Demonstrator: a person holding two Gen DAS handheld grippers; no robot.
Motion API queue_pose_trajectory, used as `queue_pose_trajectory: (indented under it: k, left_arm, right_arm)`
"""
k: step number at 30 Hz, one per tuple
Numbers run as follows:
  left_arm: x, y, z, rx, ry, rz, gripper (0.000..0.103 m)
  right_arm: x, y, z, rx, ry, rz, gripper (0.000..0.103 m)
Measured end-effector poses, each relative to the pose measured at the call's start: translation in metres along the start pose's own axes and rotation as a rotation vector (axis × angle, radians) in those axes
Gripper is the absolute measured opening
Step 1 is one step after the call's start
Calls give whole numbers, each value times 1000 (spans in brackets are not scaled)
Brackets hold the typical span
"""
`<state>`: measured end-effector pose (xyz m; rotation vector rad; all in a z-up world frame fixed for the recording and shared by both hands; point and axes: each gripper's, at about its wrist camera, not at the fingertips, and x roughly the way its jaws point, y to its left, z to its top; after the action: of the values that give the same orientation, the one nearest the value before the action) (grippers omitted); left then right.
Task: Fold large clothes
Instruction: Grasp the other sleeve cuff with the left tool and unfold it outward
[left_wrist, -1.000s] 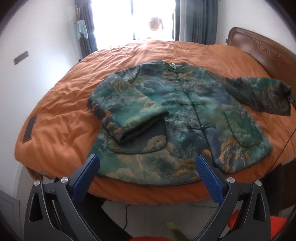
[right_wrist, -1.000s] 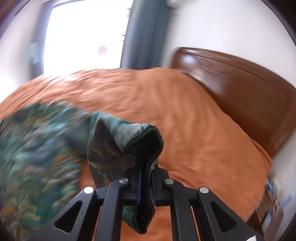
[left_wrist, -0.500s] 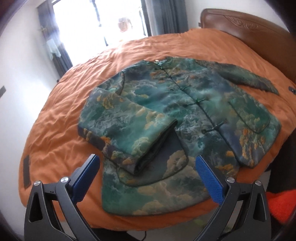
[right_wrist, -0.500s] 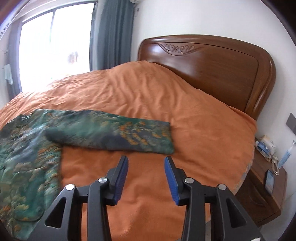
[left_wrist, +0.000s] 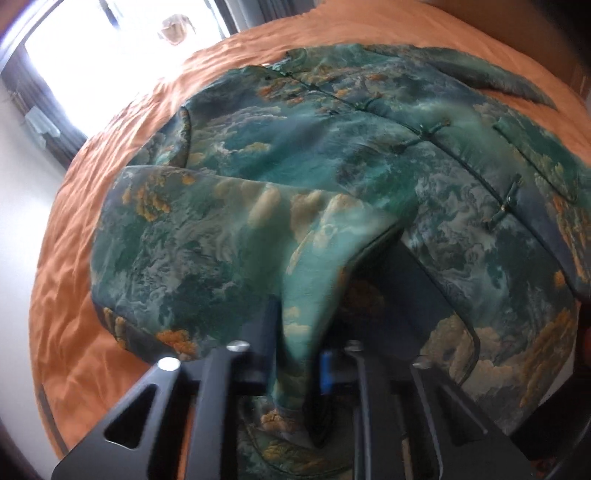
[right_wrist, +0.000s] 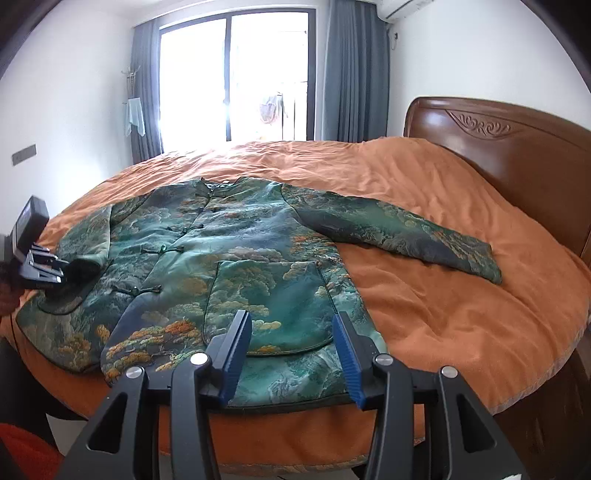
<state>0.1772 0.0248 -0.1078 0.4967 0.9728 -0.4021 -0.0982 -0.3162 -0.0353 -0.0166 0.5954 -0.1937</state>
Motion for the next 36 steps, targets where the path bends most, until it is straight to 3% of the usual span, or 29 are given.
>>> queue_pose_trajectory:
  k: [2, 6, 9, 11, 14, 20, 22, 25, 28, 29, 30, 32, 36]
  left_arm:
    - [-28, 22, -1, -55, -64, 2, 10]
    - [-84, 85, -5, -187, -162, 84, 9]
    - [-113, 140, -15, -304, -196, 204, 9]
    - [-129, 184, -29, -432, -202, 286, 9]
    - [-137, 247, -64, -637, -178, 395, 9]
    - [-96, 314, -128, -867, -22, 455, 13]
    - [-83, 306, -136, -900, 19, 494, 23]
    - [-79, 302, -152, -959, 54, 575, 28]
    - [-94, 293, -168, -1010, 38, 554, 33]
    - [-102, 286, -171, -1013, 22, 542, 43]
    - [-112, 272, -171, -1008, -7, 520, 55]
    - [-127, 243, -164, -967, -67, 449, 67]
    - [-131, 165, -137, -834, -118, 216, 81]
  right_arm:
    - [-5, 11, -3, -41, -16, -4, 47]
    - [-10, 23, -2, -91, -38, 11, 47]
    - [-7, 26, 1, -91, -44, 39, 47]
    - [-7, 30, 1, -88, -47, 63, 47]
    - [-5, 36, 2, -96, -44, 86, 47]
    - [-5, 40, 1, -101, -37, 90, 47]
    - [-7, 39, 0, -103, -36, 84, 47]
    - [-8, 38, -4, -113, -21, 73, 47]
    - [-9, 33, -8, -100, -10, 60, 47]
    - [-9, 30, -9, -94, -6, 52, 47]
    - [-7, 27, -10, -86, 0, 46, 47]
    - [-3, 20, -11, -61, 15, 39, 47]
    - [12, 4, -7, 11, 66, 64, 49]
